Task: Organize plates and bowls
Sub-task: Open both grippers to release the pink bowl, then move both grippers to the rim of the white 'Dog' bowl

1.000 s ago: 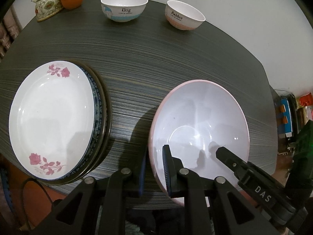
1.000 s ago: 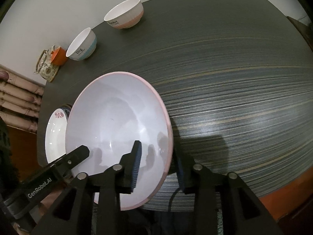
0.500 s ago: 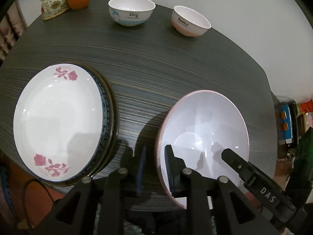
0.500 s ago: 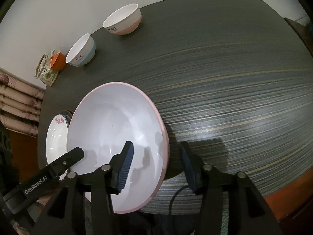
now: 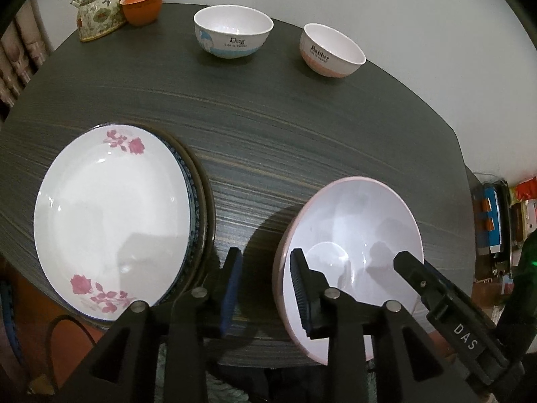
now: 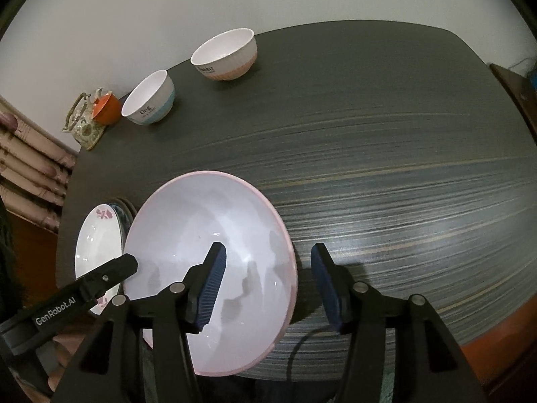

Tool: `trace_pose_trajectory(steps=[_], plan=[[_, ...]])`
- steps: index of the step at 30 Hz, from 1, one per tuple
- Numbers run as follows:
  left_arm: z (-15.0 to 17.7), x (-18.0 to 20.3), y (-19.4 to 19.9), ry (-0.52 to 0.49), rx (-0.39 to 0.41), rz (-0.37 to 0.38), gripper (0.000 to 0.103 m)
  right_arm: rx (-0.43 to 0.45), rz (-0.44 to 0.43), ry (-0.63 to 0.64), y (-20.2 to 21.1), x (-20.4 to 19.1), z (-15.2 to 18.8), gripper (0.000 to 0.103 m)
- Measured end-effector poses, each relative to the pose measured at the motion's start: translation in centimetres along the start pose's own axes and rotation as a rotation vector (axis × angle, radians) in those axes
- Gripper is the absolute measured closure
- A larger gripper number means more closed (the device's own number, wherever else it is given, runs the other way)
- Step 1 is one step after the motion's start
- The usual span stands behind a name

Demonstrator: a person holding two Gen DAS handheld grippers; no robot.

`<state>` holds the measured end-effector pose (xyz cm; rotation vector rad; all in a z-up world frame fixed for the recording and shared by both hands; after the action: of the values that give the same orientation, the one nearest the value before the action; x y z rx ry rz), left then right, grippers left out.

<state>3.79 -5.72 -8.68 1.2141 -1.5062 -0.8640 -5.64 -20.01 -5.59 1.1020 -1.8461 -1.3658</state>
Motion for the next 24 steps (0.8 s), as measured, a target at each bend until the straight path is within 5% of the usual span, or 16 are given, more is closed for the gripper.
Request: trace_pose_trajectory(steps=[24], plan=[[-3.9,-2.7,2.1,0.044,0.067,-0.005,0.066,0.065,0.015,0.099,1.0,-3.5,-4.4,0.051]])
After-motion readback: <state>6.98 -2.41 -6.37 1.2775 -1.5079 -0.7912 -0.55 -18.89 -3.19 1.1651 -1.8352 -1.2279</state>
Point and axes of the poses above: each gripper's, at about its wrist camera, not at the fingertips, and y roughly against the way its jaws point, x to its right, z to its underside, the point moved 3 cm from there along -y, roughly the way its jaws point, and after that the axes turned 3 degrees about -y, right-handed, at the moved point
